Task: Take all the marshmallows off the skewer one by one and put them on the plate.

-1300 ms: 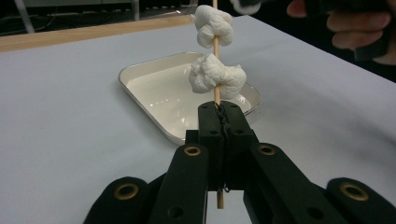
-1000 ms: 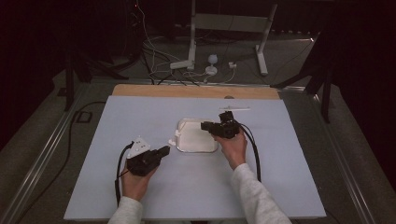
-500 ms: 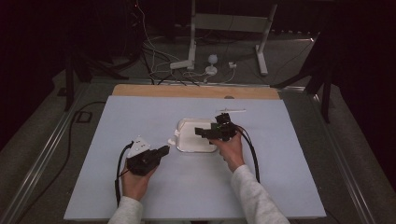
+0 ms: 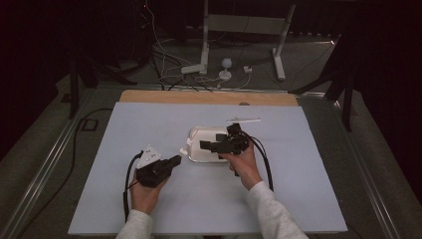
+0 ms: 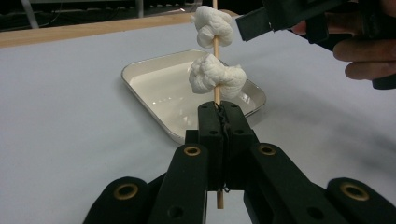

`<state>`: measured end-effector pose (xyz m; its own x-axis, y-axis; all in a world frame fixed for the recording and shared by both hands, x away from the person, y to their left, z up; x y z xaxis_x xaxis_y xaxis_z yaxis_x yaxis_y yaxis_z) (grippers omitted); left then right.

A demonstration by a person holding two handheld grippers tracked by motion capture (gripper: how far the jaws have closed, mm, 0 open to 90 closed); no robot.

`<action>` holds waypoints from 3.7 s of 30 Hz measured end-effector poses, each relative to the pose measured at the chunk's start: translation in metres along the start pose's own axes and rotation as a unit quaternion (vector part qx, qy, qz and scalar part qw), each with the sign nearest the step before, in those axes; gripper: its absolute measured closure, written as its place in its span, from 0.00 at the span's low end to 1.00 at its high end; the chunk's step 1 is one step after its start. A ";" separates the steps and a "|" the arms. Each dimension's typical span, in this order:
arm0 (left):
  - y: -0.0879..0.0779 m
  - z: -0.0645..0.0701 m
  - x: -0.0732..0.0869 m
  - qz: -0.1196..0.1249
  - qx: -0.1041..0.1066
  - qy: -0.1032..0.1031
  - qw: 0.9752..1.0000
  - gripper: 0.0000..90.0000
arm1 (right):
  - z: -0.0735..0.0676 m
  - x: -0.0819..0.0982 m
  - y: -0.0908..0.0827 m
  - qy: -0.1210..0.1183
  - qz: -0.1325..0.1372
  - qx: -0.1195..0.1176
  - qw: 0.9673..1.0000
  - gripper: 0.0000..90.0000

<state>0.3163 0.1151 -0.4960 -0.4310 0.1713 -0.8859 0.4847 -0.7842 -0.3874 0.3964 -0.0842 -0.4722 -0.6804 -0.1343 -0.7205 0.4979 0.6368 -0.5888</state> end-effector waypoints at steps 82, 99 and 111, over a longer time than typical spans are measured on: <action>-0.007 0.005 -0.004 0.007 0.006 0.014 1.000 1.00 | 0.036 -0.045 -0.060 0.063 0.087 -0.005 0.994 0.90; -0.004 0.004 -0.004 0.006 0.004 0.001 1.000 0.99 | 0.039 -0.013 -0.026 -0.002 0.005 0.058 0.998 0.87; -0.006 -0.001 -0.004 0.017 -0.011 -0.017 1.000 0.99 | 0.044 0.010 0.005 -0.028 -0.058 0.105 0.992 0.82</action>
<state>0.3160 0.1196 -0.4900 -0.4397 0.1232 -0.8896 0.5163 -0.7758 -0.3627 0.4157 -0.1155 -0.4986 -0.7110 -0.2430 -0.6599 0.5240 0.4427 -0.7276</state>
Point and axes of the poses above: each handheld gripper's, and its own axes: y roughly forward along the jaws, x roughly out of its underside, z roughly to its right, the point moved 5 cm from there along y, roughly forward along the jaws, and after that the axes turned 12 degrees about x, right-handed, at the moved point
